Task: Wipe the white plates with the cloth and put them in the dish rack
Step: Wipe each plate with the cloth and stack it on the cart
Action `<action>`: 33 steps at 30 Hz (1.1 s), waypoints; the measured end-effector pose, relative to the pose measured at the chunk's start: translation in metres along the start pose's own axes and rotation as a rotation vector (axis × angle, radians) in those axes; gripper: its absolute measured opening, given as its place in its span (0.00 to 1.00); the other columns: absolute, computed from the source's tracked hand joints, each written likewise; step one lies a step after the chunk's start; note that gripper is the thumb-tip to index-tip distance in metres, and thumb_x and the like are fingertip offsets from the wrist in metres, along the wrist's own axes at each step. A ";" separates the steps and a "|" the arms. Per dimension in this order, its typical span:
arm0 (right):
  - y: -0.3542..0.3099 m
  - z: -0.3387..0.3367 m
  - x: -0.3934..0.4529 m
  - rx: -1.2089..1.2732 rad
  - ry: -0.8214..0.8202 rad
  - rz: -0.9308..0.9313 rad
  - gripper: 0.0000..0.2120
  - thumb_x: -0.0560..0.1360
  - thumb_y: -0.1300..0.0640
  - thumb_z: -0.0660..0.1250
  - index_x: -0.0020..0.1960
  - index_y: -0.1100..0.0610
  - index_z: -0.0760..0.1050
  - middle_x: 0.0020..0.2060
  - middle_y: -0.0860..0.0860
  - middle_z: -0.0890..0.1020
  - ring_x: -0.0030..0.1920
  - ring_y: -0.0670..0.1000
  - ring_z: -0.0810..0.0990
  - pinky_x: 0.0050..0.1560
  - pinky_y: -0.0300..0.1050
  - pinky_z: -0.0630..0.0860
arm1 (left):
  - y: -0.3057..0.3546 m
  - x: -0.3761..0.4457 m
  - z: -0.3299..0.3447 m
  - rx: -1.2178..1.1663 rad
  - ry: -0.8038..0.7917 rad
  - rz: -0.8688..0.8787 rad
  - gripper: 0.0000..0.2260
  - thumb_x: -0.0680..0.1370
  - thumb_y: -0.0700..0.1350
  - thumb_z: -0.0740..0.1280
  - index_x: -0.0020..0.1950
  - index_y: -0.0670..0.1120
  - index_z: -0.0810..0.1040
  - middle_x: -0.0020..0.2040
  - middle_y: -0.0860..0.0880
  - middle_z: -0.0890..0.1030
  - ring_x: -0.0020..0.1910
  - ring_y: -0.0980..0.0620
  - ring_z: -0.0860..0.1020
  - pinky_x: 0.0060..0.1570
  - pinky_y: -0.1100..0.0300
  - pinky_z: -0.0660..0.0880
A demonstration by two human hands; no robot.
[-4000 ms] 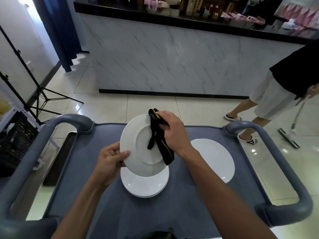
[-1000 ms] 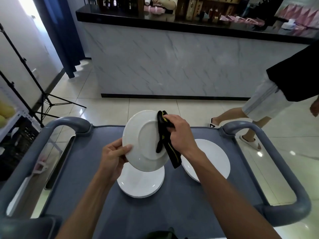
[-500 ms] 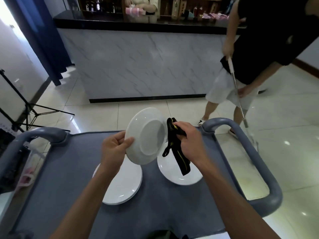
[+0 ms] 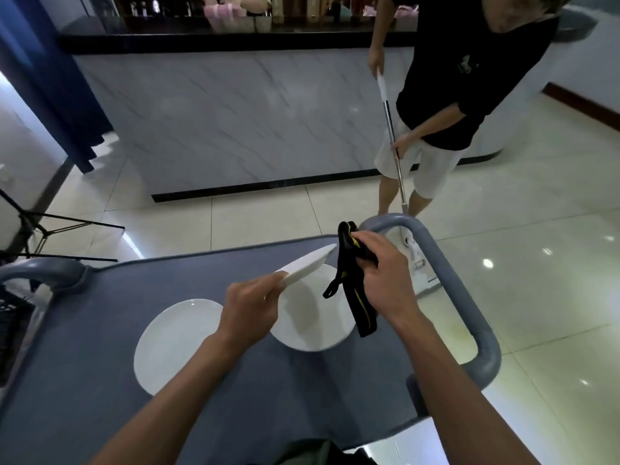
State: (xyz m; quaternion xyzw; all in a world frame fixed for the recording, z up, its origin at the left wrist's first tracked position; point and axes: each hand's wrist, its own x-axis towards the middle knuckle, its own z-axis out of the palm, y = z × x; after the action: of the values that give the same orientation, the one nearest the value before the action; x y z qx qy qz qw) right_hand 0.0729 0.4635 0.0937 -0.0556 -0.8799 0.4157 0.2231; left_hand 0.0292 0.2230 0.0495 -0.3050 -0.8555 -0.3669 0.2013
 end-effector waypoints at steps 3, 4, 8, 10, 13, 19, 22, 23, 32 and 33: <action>0.012 -0.008 -0.009 0.005 0.000 0.026 0.20 0.76 0.70 0.66 0.64 0.56 0.78 0.59 0.48 0.80 0.60 0.49 0.77 0.65 0.49 0.74 | 0.004 -0.007 0.018 0.082 0.012 0.084 0.11 0.69 0.29 0.73 0.47 0.43 0.86 0.34 0.49 0.83 0.29 0.46 0.79 0.25 0.55 0.76; 0.015 -0.010 -0.011 0.006 0.001 0.031 0.20 0.75 0.70 0.66 0.64 0.56 0.78 0.60 0.48 0.80 0.61 0.49 0.77 0.65 0.51 0.74 | 0.005 -0.010 0.024 0.101 0.010 0.117 0.13 0.68 0.28 0.73 0.46 0.43 0.85 0.35 0.50 0.83 0.30 0.46 0.80 0.25 0.54 0.76; 0.028 -0.020 -0.022 -0.018 -0.014 0.042 0.21 0.75 0.70 0.66 0.66 0.57 0.77 0.62 0.50 0.80 0.63 0.51 0.76 0.67 0.52 0.73 | 0.010 -0.016 0.041 0.179 -0.029 0.245 0.14 0.68 0.29 0.72 0.47 0.45 0.84 0.40 0.50 0.85 0.36 0.46 0.84 0.25 0.54 0.77; 0.034 -0.024 -0.026 -0.022 -0.013 0.050 0.21 0.75 0.70 0.66 0.66 0.57 0.77 0.62 0.50 0.80 0.62 0.49 0.76 0.67 0.49 0.73 | 0.012 -0.021 0.048 0.219 -0.067 0.290 0.15 0.69 0.29 0.71 0.49 0.45 0.84 0.43 0.50 0.86 0.39 0.45 0.84 0.27 0.55 0.78; 0.042 -0.028 -0.031 -0.025 -0.024 0.062 0.21 0.75 0.70 0.66 0.66 0.56 0.78 0.62 0.50 0.79 0.62 0.49 0.76 0.67 0.45 0.72 | 0.012 -0.035 0.054 0.248 -0.120 0.348 0.14 0.70 0.31 0.71 0.52 0.44 0.85 0.50 0.49 0.86 0.49 0.45 0.86 0.38 0.55 0.82; 0.051 -0.026 -0.045 -0.033 -0.072 0.060 0.21 0.75 0.70 0.66 0.66 0.56 0.78 0.62 0.48 0.79 0.61 0.49 0.76 0.66 0.43 0.72 | 0.009 -0.061 0.061 0.239 -0.241 0.327 0.14 0.71 0.33 0.72 0.53 0.46 0.85 0.55 0.50 0.85 0.55 0.45 0.83 0.48 0.53 0.81; 0.051 -0.022 -0.050 -0.063 -0.124 0.054 0.21 0.76 0.70 0.66 0.67 0.56 0.77 0.63 0.48 0.79 0.62 0.52 0.75 0.66 0.47 0.72 | 0.007 -0.069 0.063 0.237 -0.299 0.299 0.14 0.71 0.34 0.74 0.54 0.46 0.85 0.56 0.50 0.84 0.55 0.44 0.83 0.49 0.53 0.81; 0.050 -0.021 -0.051 -0.076 -0.140 0.054 0.21 0.77 0.70 0.66 0.67 0.56 0.77 0.63 0.49 0.79 0.63 0.53 0.75 0.67 0.47 0.72 | 0.006 -0.071 0.063 0.236 -0.311 0.291 0.13 0.72 0.35 0.74 0.55 0.46 0.85 0.57 0.50 0.84 0.56 0.44 0.83 0.49 0.52 0.81; 0.041 -0.014 -0.053 -0.124 -0.208 0.037 0.20 0.77 0.70 0.65 0.68 0.58 0.76 0.64 0.51 0.78 0.64 0.54 0.74 0.68 0.46 0.70 | -0.005 -0.085 0.074 0.249 -0.323 0.242 0.10 0.77 0.41 0.71 0.58 0.48 0.83 0.60 0.52 0.83 0.60 0.45 0.81 0.53 0.52 0.80; 0.040 -0.013 -0.053 -0.123 -0.215 0.039 0.20 0.78 0.70 0.65 0.68 0.58 0.76 0.64 0.51 0.78 0.64 0.54 0.73 0.68 0.46 0.70 | -0.005 -0.085 0.073 0.241 -0.321 0.240 0.09 0.78 0.42 0.70 0.58 0.48 0.83 0.60 0.52 0.83 0.60 0.45 0.81 0.53 0.53 0.80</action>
State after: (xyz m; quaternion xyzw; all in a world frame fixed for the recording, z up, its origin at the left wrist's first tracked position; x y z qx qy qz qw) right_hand 0.1223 0.4839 0.0524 -0.0417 -0.9214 0.3687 0.1156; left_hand 0.0794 0.2434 -0.0492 -0.4328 -0.8717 -0.1825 0.1398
